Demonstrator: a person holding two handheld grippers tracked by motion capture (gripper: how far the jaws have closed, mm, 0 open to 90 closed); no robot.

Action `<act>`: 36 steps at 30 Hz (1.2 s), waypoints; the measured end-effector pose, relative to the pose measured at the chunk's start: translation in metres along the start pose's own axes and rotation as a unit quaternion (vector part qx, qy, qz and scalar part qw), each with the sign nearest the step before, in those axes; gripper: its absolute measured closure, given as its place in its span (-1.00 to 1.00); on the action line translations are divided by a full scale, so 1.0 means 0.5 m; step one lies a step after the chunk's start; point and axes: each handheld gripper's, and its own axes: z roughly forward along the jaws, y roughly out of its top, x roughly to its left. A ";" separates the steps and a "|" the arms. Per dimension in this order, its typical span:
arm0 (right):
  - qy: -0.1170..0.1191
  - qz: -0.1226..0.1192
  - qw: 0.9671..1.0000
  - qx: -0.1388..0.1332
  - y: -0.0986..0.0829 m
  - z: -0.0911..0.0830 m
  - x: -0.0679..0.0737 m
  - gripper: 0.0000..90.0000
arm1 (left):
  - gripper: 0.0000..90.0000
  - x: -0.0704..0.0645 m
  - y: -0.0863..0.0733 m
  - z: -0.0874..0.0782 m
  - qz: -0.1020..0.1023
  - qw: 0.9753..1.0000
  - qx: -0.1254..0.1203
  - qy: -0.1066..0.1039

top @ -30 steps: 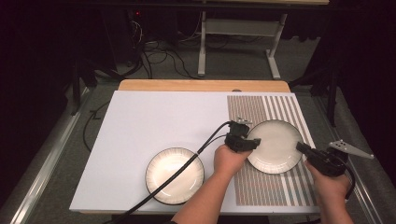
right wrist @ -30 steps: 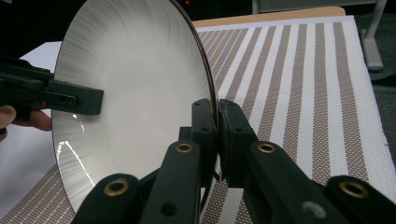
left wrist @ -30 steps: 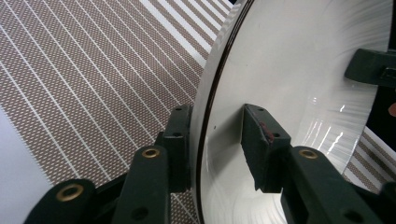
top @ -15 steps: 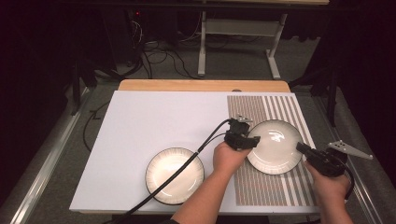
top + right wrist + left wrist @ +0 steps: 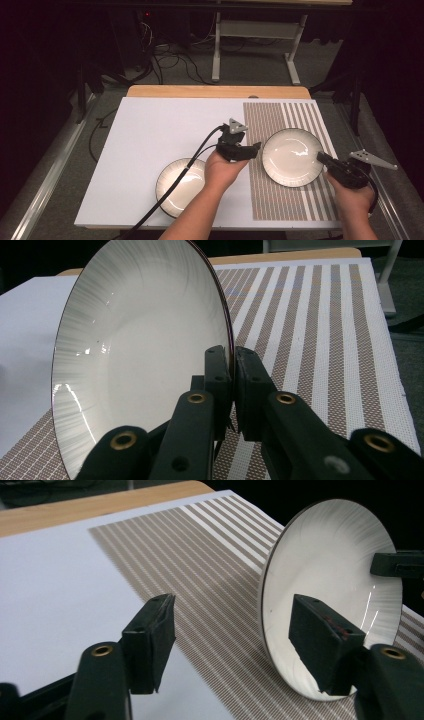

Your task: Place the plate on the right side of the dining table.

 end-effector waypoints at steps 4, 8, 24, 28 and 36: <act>-0.003 -0.004 1.000 0.000 0.001 0.002 0.001 0.95 | -0.36 0.028 -0.016 -0.048 0.000 1.000 -0.008 0.012; -0.004 -0.005 1.000 0.003 0.002 0.002 0.001 0.95 | -0.45 0.067 -0.038 -0.102 -0.002 1.000 -0.019 0.023; -0.011 0.000 1.000 0.011 0.004 0.008 0.000 0.94 | -0.62 0.211 -0.161 -0.314 -0.028 0.995 -0.055 0.083; -0.015 0.002 1.000 0.016 0.005 0.011 -0.001 0.94 | -0.67 0.232 -0.195 -0.354 -0.026 0.994 -0.058 0.094; -0.026 0.010 0.999 0.034 0.012 0.024 -0.002 0.93 | -0.75 0.251 -0.248 -0.379 -0.025 0.992 -0.060 0.106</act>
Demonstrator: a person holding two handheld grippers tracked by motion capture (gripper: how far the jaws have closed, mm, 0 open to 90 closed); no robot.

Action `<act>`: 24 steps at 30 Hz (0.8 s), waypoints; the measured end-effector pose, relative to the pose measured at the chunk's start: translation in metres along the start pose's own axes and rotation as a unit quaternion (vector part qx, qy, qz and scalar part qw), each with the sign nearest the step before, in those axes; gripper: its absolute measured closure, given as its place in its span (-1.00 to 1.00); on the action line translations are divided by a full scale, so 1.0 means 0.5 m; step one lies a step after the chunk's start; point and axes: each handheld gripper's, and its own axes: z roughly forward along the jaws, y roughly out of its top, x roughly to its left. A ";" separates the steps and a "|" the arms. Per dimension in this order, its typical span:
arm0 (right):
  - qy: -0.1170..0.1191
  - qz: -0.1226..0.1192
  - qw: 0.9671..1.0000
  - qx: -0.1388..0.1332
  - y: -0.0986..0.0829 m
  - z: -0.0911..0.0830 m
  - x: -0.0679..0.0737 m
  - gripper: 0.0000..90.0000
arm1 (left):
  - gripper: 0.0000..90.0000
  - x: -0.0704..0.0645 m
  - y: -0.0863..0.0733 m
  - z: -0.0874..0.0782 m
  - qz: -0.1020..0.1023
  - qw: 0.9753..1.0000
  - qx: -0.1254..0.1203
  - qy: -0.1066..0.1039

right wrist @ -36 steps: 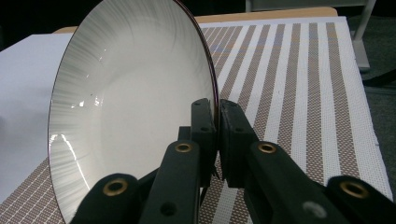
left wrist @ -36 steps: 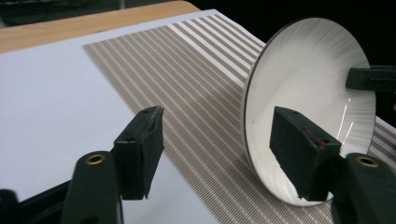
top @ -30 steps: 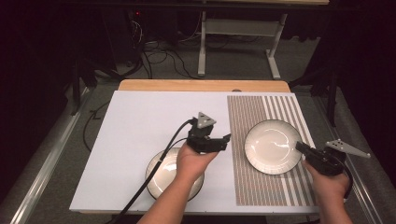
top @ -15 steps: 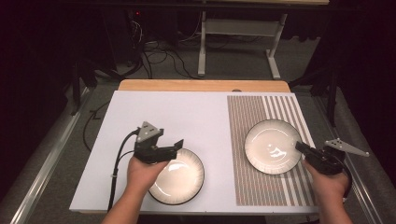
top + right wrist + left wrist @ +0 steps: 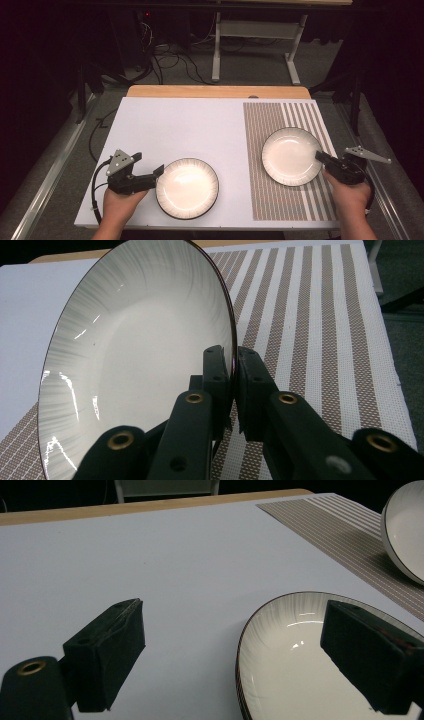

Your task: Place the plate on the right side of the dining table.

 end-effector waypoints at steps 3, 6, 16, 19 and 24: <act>-0.006 0.002 1.000 0.008 0.004 0.005 0.001 0.92 | -0.75 0.008 -0.001 -0.005 -0.006 1.000 -0.003 -0.001; -0.014 -0.001 1.000 0.017 0.009 0.011 0.003 0.92 | -0.74 0.010 -0.004 -0.008 -0.002 1.000 -0.004 -0.003; -0.030 0.015 0.999 0.035 0.019 0.026 -0.003 0.93 | -0.75 0.023 -0.007 -0.015 -0.006 1.000 -0.007 -0.018; -0.028 0.026 0.999 0.037 0.019 0.032 -0.007 0.94 | -0.74 0.023 -0.006 -0.015 -0.009 1.000 -0.011 -0.020; -0.026 0.041 0.998 0.039 0.019 0.046 -0.016 0.94 | -0.74 0.024 -0.005 -0.009 -0.011 1.000 -0.006 -0.022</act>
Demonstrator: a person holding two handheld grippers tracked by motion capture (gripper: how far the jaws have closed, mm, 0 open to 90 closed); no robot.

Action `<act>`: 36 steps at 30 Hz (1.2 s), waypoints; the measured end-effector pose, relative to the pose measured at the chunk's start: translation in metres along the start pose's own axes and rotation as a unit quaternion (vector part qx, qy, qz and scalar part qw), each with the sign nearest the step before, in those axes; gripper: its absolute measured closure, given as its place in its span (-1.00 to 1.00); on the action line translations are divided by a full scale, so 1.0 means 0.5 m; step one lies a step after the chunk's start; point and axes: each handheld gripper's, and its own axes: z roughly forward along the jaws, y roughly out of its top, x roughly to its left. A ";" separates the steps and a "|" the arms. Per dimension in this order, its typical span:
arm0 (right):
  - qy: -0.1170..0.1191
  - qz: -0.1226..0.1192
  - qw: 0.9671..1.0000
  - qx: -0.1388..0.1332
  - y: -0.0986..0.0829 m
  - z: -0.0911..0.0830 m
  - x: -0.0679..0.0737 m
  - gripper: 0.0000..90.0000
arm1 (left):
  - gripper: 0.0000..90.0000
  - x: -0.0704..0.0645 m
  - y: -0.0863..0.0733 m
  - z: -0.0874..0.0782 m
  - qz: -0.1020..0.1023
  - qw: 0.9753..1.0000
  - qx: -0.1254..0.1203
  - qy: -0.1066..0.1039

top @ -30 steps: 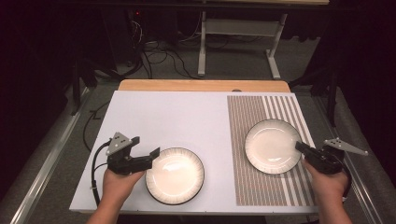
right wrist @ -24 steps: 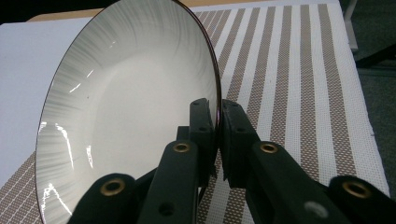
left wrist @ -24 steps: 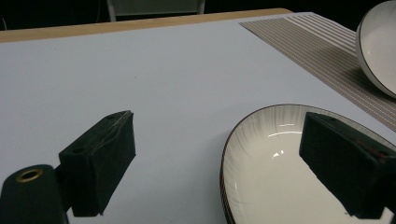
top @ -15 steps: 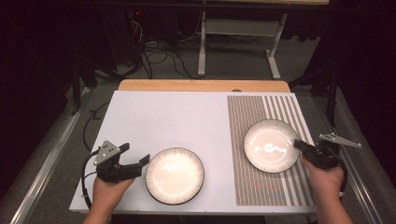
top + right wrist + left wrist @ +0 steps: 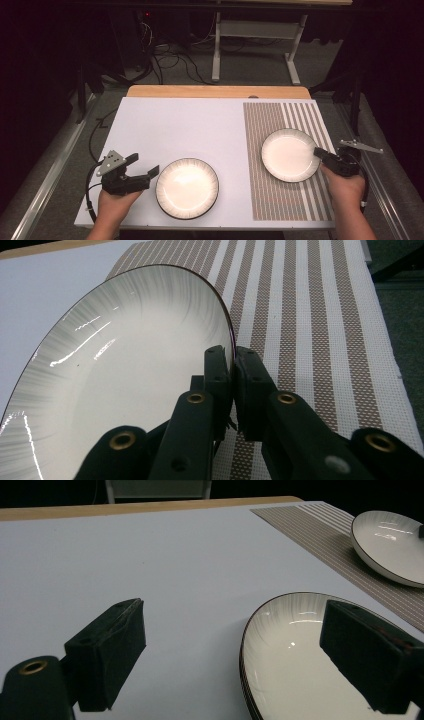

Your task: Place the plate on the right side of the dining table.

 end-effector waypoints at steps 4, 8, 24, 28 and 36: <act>0.003 0.011 1.000 0.005 0.000 0.013 -0.008 0.94 | -0.74 0.002 0.000 0.003 -0.003 1.000 0.000 0.000; 0.006 0.024 1.000 0.009 -0.001 0.023 -0.014 0.94 | -0.74 0.005 0.000 0.003 -0.005 1.000 0.000 0.001; -0.020 0.009 1.000 0.023 -0.014 0.025 -0.011 0.88 | -0.73 0.010 -0.001 -0.001 -0.010 1.000 -0.003 0.004; -0.033 -0.008 0.999 0.024 -0.016 0.027 -0.006 0.84 | -0.73 0.011 -0.002 -0.002 -0.009 1.000 0.000 0.004; -0.043 -0.046 0.998 -0.012 -0.004 -0.008 0.010 0.13 | -0.73 0.013 -0.003 -0.007 -0.007 1.000 -0.002 0.009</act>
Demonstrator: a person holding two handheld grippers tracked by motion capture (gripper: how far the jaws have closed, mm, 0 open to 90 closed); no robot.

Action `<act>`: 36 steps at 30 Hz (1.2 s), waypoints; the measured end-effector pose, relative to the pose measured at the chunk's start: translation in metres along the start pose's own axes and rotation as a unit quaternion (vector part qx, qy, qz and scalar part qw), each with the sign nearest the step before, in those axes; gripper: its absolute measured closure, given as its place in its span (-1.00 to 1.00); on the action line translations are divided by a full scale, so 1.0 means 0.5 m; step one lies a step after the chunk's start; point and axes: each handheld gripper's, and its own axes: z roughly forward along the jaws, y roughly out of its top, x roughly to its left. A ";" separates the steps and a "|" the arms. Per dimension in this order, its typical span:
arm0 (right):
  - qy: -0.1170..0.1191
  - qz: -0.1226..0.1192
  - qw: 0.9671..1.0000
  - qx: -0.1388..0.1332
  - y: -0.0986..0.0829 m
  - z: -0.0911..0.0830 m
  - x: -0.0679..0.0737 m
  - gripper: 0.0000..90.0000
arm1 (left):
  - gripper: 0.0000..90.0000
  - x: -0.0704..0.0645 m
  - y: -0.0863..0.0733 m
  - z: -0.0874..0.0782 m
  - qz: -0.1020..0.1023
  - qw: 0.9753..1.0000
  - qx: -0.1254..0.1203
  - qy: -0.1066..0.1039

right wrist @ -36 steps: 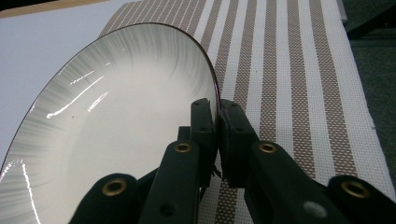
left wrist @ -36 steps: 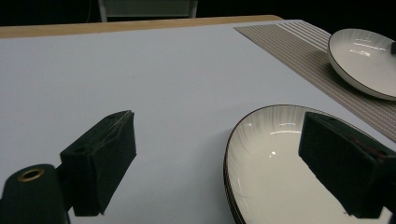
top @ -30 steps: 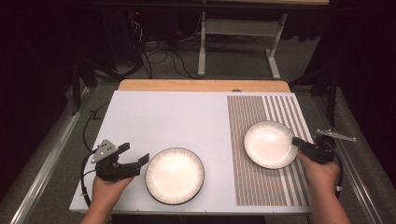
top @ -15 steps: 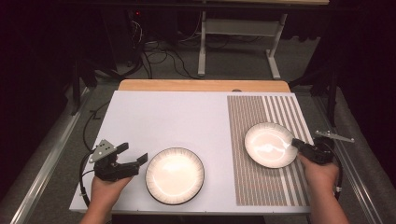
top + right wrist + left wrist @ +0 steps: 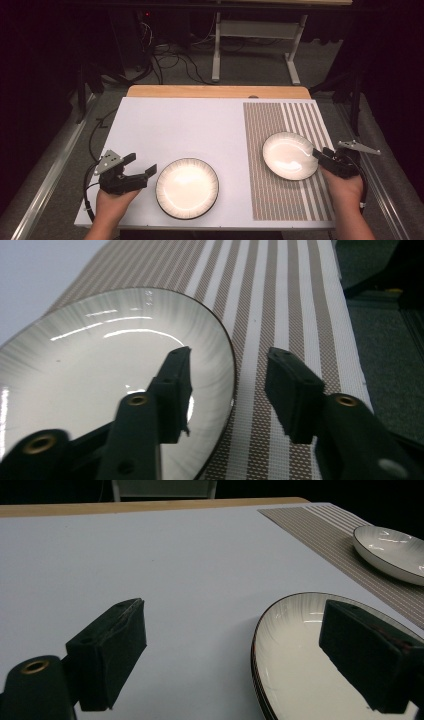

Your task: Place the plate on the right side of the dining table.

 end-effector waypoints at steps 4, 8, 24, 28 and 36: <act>0.014 -0.037 0.999 -0.028 0.008 -0.025 0.030 -0.23 | -0.74 -0.001 0.000 -0.001 0.003 1.000 0.000 0.001; 0.058 -0.067 0.994 -0.065 0.019 -0.048 0.078 -0.65 | -0.74 -0.003 -0.002 -0.001 0.008 1.000 -0.001 0.001; 0.144 -0.144 0.969 -0.142 -0.009 -0.079 0.293 -0.98 | -1.00 -0.024 -0.005 -0.007 0.043 0.999 -0.021 0.006; 0.144 -0.154 0.970 -0.124 -0.028 -0.072 0.283 -0.98 | -1.00 -0.032 -0.002 -0.008 0.046 0.999 -0.029 0.006; 0.146 -0.149 0.969 -0.133 -0.026 -0.077 0.271 -0.98 | -1.00 -0.039 -0.007 -0.008 0.046 0.999 -0.028 0.007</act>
